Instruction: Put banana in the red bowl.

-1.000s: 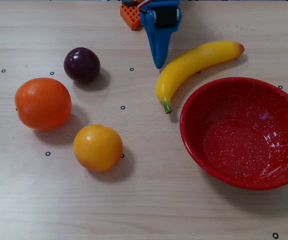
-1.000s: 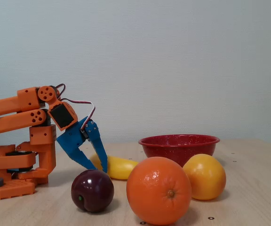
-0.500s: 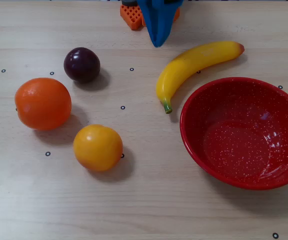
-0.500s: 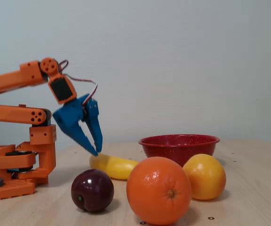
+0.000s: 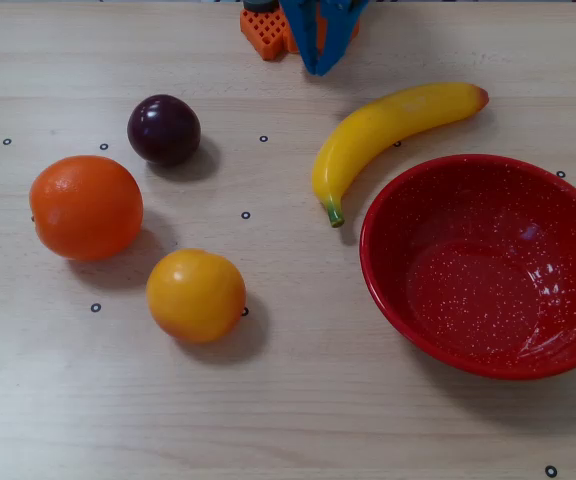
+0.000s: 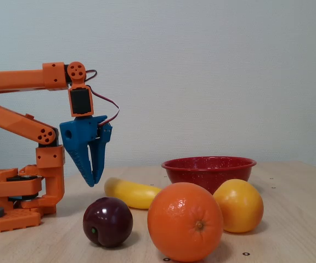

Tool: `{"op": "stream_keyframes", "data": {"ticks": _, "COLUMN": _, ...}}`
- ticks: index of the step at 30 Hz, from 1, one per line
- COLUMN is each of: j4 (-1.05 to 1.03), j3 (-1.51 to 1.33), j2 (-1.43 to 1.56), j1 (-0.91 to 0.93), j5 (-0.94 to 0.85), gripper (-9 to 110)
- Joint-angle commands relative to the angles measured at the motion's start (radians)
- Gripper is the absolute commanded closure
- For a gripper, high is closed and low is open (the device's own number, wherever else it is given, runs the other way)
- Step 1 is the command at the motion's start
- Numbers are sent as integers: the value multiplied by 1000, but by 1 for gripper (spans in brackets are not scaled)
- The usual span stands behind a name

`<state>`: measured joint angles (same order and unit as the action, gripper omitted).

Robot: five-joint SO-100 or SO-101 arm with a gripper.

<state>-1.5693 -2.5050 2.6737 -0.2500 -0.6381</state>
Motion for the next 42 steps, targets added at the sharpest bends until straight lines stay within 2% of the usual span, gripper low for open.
{"op": "stream_keyframes", "data": {"ticks": 1, "j4": -8, "j3": 95, "j2": -12, "j1": -40, "j5": 21, "gripper": 100}}
{"op": "stream_keyframes", "data": {"ticks": 17, "j4": -135, "j3": 428, "j2": -267, "j1": -195, "j5": 212, "gripper": 91}}
{"op": "stream_keyframes", "data": {"ticks": 24, "j4": -126, "j3": 463, "j2": -365, "j1": -225, "j5": 273, "gripper": 85}}
{"op": "stream_keyframes", "data": {"ticks": 27, "j4": -135, "j3": 465, "j2": -413, "j1": -225, "j5": 279, "gripper": 78}}
{"op": "stream_keyframes", "data": {"ticks": 33, "j4": -71, "j3": 449, "j2": -505, "j1": -210, "j5": 275, "gripper": 71}}
{"op": "stream_keyframes", "data": {"ticks": 42, "j4": 8, "j3": 456, "j2": -644, "j1": -207, "j5": 262, "gripper": 66}}
